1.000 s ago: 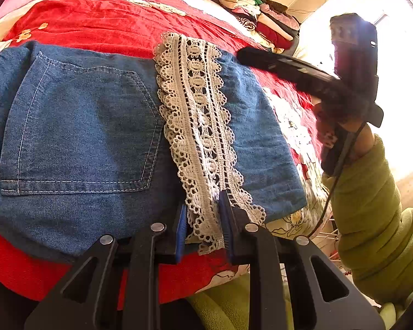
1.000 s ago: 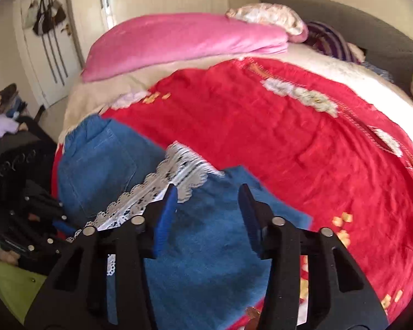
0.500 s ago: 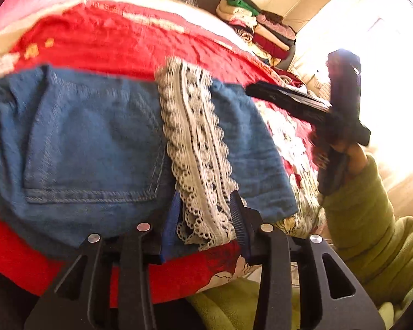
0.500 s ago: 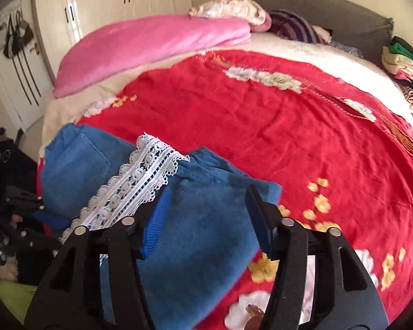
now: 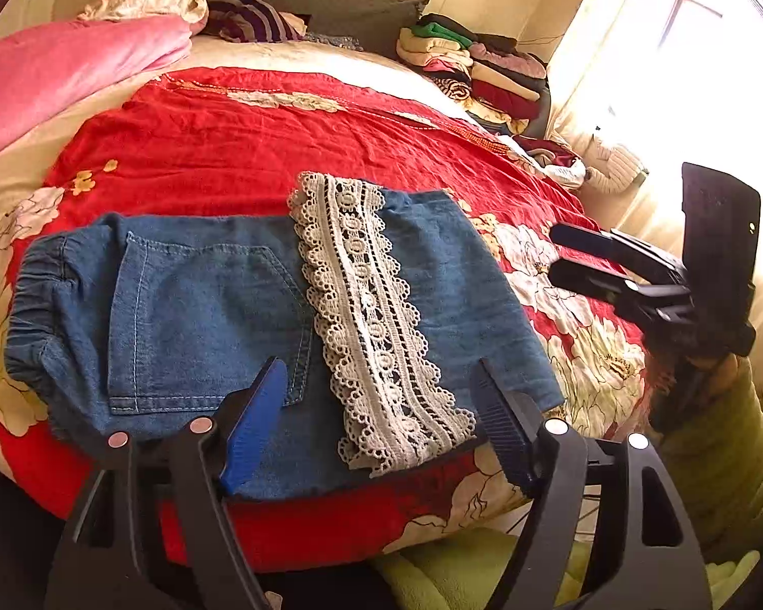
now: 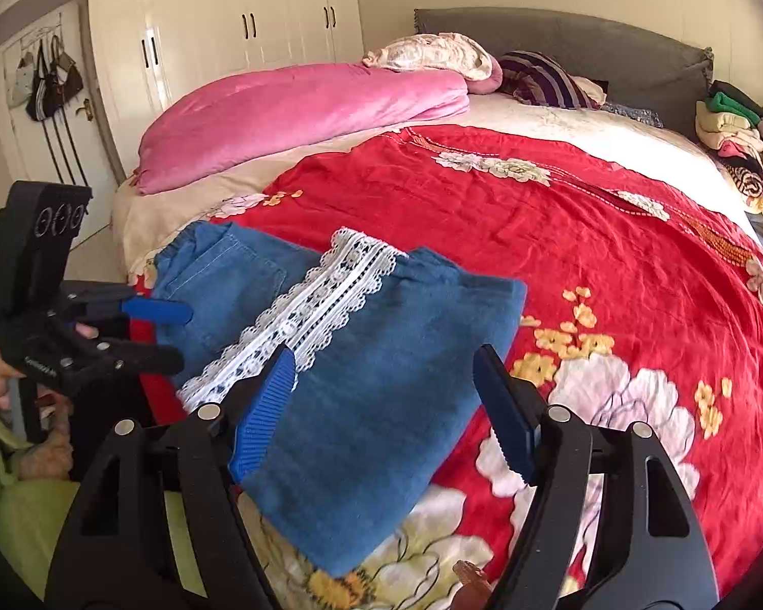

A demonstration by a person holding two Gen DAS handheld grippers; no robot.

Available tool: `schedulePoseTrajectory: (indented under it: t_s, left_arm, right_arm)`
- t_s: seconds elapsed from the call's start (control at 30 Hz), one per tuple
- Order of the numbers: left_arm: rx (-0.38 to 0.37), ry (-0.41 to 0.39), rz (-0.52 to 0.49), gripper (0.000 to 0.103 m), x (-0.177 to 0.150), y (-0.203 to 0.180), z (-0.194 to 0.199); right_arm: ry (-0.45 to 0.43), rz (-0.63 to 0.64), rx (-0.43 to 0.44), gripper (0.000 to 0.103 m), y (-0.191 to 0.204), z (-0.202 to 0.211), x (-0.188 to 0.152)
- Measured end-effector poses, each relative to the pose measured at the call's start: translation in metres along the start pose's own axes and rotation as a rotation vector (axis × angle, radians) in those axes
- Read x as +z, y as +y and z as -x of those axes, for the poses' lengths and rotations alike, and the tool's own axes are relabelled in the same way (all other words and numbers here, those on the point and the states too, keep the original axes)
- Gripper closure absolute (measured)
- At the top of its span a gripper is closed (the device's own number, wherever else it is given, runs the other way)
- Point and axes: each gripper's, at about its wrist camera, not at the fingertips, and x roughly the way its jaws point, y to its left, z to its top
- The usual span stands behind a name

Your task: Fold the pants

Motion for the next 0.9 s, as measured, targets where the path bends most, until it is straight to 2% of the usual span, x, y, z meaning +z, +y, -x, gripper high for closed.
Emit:
schedulePoseTrajectory:
  t_s: [0.07, 0.1, 0.23, 0.27, 0.33, 0.4, 0.43, 0.47, 0.63, 0.77, 0.9]
  left_arm:
    - [0.015, -0.01, -0.006, 0.024, 0.001, -0.001, 0.0]
    - [0.017, -0.015, -0.009, 0.024, 0.002, -0.003, 0.0]
    - [0.035, -0.031, -0.022, 0.027, 0.002, -0.005, -0.002]
    - [0.041, -0.028, -0.025, 0.034, 0.002, -0.006, -0.003]
    - [0.035, -0.021, -0.038, 0.053, 0.002, -0.01, -0.006]
    - [0.028, -0.001, -0.06, 0.061, 0.002, -0.015, -0.012]
    - [0.022, 0.009, -0.067, 0.07, 0.001, -0.017, -0.015]
    - [0.009, 0.024, -0.077, 0.072, 0.0, -0.021, -0.02]
    - [0.022, 0.143, -0.115, 0.072, -0.012, -0.022, -0.051]
    - [0.02, 0.139, -0.106, 0.07, -0.013, -0.019, -0.052]
    - [0.017, 0.119, -0.102, 0.062, -0.012, -0.019, -0.042]
  right_arm:
    - [0.008, 0.005, 0.005, 0.034, 0.004, 0.005, -0.009]
    - [0.012, 0.008, -0.003, 0.031, 0.005, 0.007, -0.012]
    - [0.031, 0.002, 0.001, 0.031, 0.009, 0.01, -0.026]
    - [0.035, 0.001, 0.004, 0.034, 0.011, 0.009, -0.029]
    - [0.059, -0.002, 0.018, 0.057, 0.014, 0.005, -0.036]
    - [0.085, 0.0, 0.048, 0.068, 0.017, -0.001, -0.042]
    - [0.098, 0.005, 0.057, 0.073, 0.02, -0.004, -0.045]
    - [0.112, 0.009, 0.064, 0.073, 0.022, -0.007, -0.048]
    - [0.235, 0.021, 0.026, 0.074, 0.025, -0.031, -0.069]
    - [0.221, -0.001, 0.043, 0.073, 0.023, -0.028, -0.07]
    - [0.176, -0.018, 0.045, 0.059, 0.019, -0.014, -0.064]
